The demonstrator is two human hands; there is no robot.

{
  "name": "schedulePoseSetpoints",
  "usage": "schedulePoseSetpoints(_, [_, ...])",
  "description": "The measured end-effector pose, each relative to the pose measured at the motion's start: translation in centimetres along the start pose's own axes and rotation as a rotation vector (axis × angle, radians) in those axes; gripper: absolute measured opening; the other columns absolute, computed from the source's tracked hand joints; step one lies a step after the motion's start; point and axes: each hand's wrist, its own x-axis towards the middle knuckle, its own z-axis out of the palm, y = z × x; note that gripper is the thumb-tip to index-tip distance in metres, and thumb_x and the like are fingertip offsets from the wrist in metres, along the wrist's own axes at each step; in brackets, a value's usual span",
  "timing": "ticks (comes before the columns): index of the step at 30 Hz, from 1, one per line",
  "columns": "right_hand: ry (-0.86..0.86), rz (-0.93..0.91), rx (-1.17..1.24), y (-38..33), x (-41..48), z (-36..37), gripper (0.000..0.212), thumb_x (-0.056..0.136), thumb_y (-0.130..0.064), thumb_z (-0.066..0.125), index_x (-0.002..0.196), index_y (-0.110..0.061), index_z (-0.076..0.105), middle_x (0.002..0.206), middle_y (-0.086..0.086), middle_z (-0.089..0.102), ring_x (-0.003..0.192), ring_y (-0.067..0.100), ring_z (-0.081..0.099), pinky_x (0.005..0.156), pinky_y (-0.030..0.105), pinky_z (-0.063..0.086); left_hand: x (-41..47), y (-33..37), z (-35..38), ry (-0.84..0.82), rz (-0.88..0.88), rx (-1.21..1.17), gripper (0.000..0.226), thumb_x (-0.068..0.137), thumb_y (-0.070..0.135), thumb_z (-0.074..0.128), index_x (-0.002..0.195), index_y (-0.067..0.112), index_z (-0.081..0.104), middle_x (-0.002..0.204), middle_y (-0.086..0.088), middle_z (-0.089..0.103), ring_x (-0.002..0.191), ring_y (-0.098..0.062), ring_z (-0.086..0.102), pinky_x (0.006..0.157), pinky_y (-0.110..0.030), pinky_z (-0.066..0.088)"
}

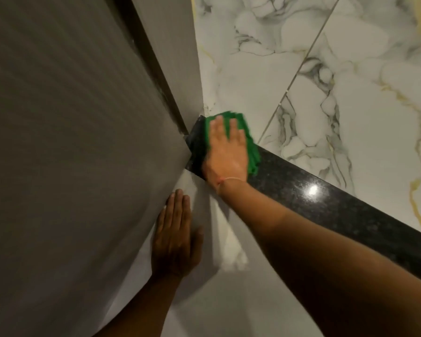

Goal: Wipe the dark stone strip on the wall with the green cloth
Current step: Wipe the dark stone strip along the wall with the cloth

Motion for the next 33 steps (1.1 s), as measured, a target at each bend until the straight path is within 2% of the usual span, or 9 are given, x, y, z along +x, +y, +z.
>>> schedulePoseSetpoints(5, [-0.206, -0.518, -0.17, 7.2, -6.2, -0.2, 0.071, 0.095, -0.032, 0.035, 0.157, -0.024, 0.002, 0.165, 0.0, -0.003, 0.151, 0.026, -0.012, 0.121, 0.044, -0.008, 0.0, 0.1, -0.2, -0.015, 0.001, -0.026, 0.072, 0.098, 0.045, 0.029, 0.159, 0.006, 0.021, 0.168, -0.013, 0.019, 0.156, -0.025, 0.018, 0.127, -0.039, 0.014])
schedulePoseSetpoints(7, [-0.151, -0.406, -0.192, 9.3, -4.5, -0.9, 0.068, 0.096, -0.034, 0.03, 0.157, -0.024, 0.001, 0.166, 0.001, -0.002, 0.152, 0.028, -0.009, 0.123, 0.047, -0.002, 0.1, 0.3, -0.2, -0.029, 0.002, -0.03, 0.073, 0.096, 0.044, 0.031, 0.158, 0.005, 0.022, 0.167, -0.013, 0.019, 0.156, -0.027, 0.019, 0.127, -0.039, 0.013])
schedulePoseSetpoints(11, [-0.028, -0.037, -0.069, 2.8, -1.1, -0.6, 0.073, 0.093, -0.025, 0.038, 0.157, -0.018, 0.003, 0.167, 0.006, 0.002, 0.152, 0.033, -0.004, 0.122, 0.047, -0.003, 0.1, 0.1, -0.2, -0.032, 0.005, -0.024, 0.074, 0.098, 0.047, 0.026, 0.159, 0.006, 0.02, 0.168, -0.013, 0.015, 0.157, -0.025, 0.013, 0.127, -0.036, 0.005])
schedulePoseSetpoints(16, [-0.203, -0.521, -0.159, 7.8, -11.2, 1.0, 0.075, 0.092, -0.034, 0.04, 0.157, -0.021, 0.008, 0.166, 0.002, 0.005, 0.153, 0.031, -0.004, 0.122, 0.046, -0.006, -0.4, 1.3, -0.3, -0.025, -0.014, -0.027, 0.074, 0.099, 0.044, 0.028, 0.158, 0.001, 0.015, 0.168, -0.018, 0.012, 0.157, -0.031, 0.009, 0.127, -0.047, 0.012])
schedulePoseSetpoints(22, [-0.003, -0.007, -0.042, 6.3, -7.9, 0.3, 0.071, 0.094, -0.027, 0.036, 0.158, -0.014, 0.007, 0.167, 0.006, 0.005, 0.153, 0.033, -0.004, 0.122, 0.046, -0.005, -1.0, 4.0, 0.5, -0.026, 0.038, -0.018, 0.08, 0.095, 0.045, 0.036, 0.157, -0.002, 0.017, 0.167, -0.021, 0.015, 0.157, -0.033, 0.01, 0.128, -0.047, 0.011])
schedulePoseSetpoints(26, [-0.122, -0.344, -0.125, 10.3, -13.8, 1.3, 0.072, 0.094, -0.027, 0.039, 0.157, -0.018, 0.007, 0.167, 0.004, 0.005, 0.153, 0.03, -0.004, 0.123, 0.045, -0.004, -1.7, 4.3, 0.7, -0.064, 0.062, -0.005, 0.08, 0.096, 0.044, 0.035, 0.157, -0.003, 0.015, 0.167, -0.023, 0.012, 0.157, -0.034, 0.007, 0.128, -0.049, 0.01])
schedulePoseSetpoints(28, [-0.144, -0.348, -0.155, 14.8, -16.3, 0.4, 0.072, 0.094, -0.027, 0.041, 0.157, -0.019, 0.007, 0.166, 0.004, 0.006, 0.153, 0.031, -0.002, 0.123, 0.046, -0.002, -2.2, 5.5, 0.6, -0.072, 0.084, -0.003, 0.081, 0.096, 0.045, 0.036, 0.157, -0.004, 0.015, 0.167, -0.024, 0.012, 0.157, -0.035, 0.006, 0.128, -0.049, 0.01])
schedulePoseSetpoints(31, [-0.026, 0.058, -0.09, 16.6, -14.6, -0.4, 0.068, 0.098, -0.028, 0.035, 0.158, -0.016, 0.004, 0.167, 0.007, 0.004, 0.153, 0.033, -0.002, 0.123, 0.047, 0.0, -2.9, 7.6, 1.1, -0.096, 0.119, 0.01, 0.084, 0.096, 0.051, 0.035, 0.158, -0.003, 0.012, 0.168, -0.023, 0.009, 0.157, -0.033, 0.001, 0.128, -0.044, 0.004])
schedulePoseSetpoints(33, [-0.011, 0.141, -0.06, 15.5, -13.6, -0.5, 0.068, 0.099, -0.028, 0.034, 0.158, -0.013, 0.003, 0.167, 0.009, 0.002, 0.152, 0.035, -0.004, 0.122, 0.048, -0.003, -3.1, 9.0, 1.8, -0.112, 0.157, 0.065, 0.084, 0.097, 0.054, 0.03, 0.158, -0.001, 0.01, 0.168, -0.022, 0.008, 0.157, -0.032, -0.001, 0.128, -0.043, 0.001])
